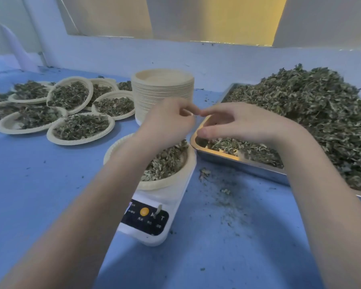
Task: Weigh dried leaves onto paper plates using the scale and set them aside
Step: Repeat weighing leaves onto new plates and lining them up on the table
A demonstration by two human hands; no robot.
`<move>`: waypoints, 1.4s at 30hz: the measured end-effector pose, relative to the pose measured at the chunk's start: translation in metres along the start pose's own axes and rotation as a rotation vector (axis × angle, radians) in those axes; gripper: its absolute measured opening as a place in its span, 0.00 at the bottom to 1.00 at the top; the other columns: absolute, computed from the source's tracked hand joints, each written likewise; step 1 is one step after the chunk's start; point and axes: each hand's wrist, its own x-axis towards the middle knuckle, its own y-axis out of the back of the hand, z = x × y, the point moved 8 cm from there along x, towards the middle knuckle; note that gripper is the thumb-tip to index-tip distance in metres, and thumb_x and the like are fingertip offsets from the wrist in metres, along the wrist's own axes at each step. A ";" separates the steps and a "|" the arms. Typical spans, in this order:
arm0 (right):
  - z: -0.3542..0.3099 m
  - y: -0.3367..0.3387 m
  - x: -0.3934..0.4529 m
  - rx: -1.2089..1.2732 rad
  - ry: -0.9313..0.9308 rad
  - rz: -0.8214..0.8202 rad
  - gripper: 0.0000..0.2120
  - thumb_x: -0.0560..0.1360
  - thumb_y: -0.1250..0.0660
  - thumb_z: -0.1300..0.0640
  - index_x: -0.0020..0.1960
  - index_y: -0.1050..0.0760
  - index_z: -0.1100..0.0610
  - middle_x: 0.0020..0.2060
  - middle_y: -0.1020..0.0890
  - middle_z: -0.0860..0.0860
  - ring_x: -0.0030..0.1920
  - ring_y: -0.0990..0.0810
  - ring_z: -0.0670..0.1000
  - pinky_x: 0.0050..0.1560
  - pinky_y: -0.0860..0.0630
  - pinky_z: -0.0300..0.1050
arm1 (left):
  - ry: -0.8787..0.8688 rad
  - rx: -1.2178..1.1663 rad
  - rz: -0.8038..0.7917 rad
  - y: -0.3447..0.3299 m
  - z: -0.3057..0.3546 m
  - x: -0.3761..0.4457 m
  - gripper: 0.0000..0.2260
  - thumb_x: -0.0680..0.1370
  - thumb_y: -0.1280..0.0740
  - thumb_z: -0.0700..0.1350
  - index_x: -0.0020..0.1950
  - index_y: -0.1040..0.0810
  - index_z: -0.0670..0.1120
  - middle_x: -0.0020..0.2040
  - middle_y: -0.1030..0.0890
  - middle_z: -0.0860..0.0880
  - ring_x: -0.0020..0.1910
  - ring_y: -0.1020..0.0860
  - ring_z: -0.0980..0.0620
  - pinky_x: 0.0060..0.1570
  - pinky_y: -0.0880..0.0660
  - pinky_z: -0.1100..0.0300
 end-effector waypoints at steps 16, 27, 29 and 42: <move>-0.025 -0.084 0.020 -0.176 0.026 -0.288 0.69 0.46 0.24 0.33 0.76 0.62 0.40 0.76 0.48 0.41 0.73 0.46 0.41 0.67 0.47 0.36 | 0.404 -0.029 0.086 0.076 -0.116 -0.055 0.04 0.80 0.41 0.45 0.53 0.30 0.48 0.47 0.30 0.50 0.39 0.32 0.54 0.35 0.36 0.59; -0.126 -0.119 0.062 -0.217 0.211 -0.255 0.68 0.48 0.23 0.36 0.78 0.58 0.44 0.76 0.46 0.43 0.74 0.45 0.43 0.68 0.46 0.36 | 0.441 -0.056 0.381 0.170 -0.159 -0.086 0.23 0.76 0.48 0.33 0.69 0.31 0.48 0.66 0.28 0.47 0.50 0.28 0.47 0.37 0.30 0.60; -0.145 -0.142 0.078 -0.226 0.255 -0.261 0.66 0.52 0.20 0.39 0.78 0.57 0.46 0.76 0.45 0.43 0.74 0.44 0.44 0.66 0.44 0.36 | 0.494 -0.008 0.420 0.190 -0.179 -0.100 0.24 0.76 0.49 0.32 0.69 0.32 0.48 0.64 0.29 0.45 0.47 0.29 0.46 0.33 0.32 0.59; -0.240 -0.272 0.185 -0.303 0.398 -0.384 0.64 0.55 0.19 0.41 0.78 0.54 0.54 0.76 0.43 0.49 0.75 0.42 0.50 0.72 0.43 0.43 | 0.778 0.112 0.614 0.293 -0.307 -0.144 0.23 0.77 0.46 0.33 0.71 0.35 0.45 0.67 0.30 0.41 0.63 0.29 0.39 0.60 0.28 0.48</move>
